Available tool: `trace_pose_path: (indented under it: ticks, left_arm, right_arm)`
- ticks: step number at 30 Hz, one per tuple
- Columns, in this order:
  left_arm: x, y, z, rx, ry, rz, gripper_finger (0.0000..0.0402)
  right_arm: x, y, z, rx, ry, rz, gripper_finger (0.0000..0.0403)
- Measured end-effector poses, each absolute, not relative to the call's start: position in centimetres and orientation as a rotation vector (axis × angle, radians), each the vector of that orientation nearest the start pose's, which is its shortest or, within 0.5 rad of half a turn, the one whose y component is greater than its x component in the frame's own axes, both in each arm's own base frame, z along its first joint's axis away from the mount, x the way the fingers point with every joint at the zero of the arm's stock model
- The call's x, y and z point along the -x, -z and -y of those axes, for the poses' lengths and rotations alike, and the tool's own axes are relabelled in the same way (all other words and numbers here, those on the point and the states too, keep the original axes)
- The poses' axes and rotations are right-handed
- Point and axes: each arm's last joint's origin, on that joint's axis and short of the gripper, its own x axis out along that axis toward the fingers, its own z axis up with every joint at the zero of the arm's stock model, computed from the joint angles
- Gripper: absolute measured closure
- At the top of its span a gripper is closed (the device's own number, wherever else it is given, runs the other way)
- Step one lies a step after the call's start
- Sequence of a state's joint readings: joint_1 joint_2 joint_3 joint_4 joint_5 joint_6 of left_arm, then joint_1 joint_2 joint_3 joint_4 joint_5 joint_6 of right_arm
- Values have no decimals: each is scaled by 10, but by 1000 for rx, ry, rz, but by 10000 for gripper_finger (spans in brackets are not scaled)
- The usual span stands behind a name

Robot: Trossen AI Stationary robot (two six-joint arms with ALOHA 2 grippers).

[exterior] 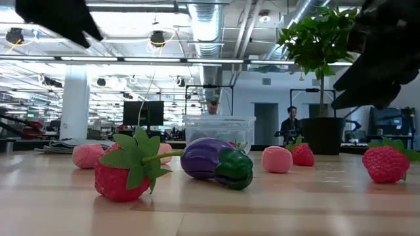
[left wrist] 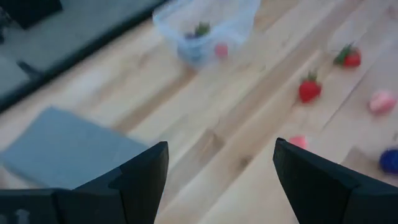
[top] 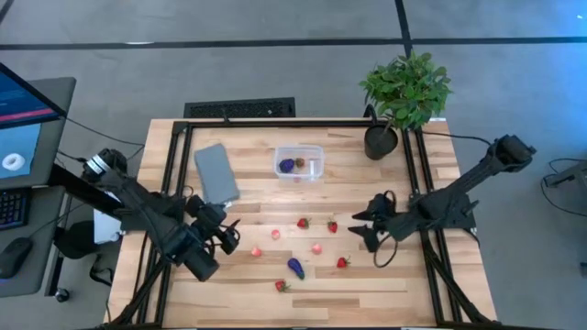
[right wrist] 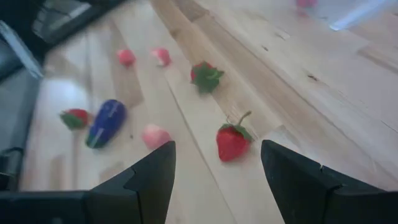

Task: Pick and placing Produce into tupperware
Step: Put the strawberry into the transparent bin

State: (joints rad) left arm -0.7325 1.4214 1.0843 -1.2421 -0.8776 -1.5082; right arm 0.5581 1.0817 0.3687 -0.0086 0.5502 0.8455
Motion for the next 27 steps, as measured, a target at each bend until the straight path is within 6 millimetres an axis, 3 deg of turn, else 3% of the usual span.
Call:
trace_pose_path:
  ticks: [5,10,19,27]
  left_arm:
    - [-182,-245,138,313,-819,-762,122]
    - [-179,-251,134,369,-893,-731,122]
    - [-167,-260,120,128,-975,-662,122]
    - [-156,-258,110,58,-942,-630,122]
  right_arm:
    - [-188,-152,-101,-332,274,-658,143]
    - [-196,-144,-111,-261,258,-710,143]
    - [-205,-141,-99,-448,368,-709,143]
    - [-229,-156,-99,-492,437,-713,143]
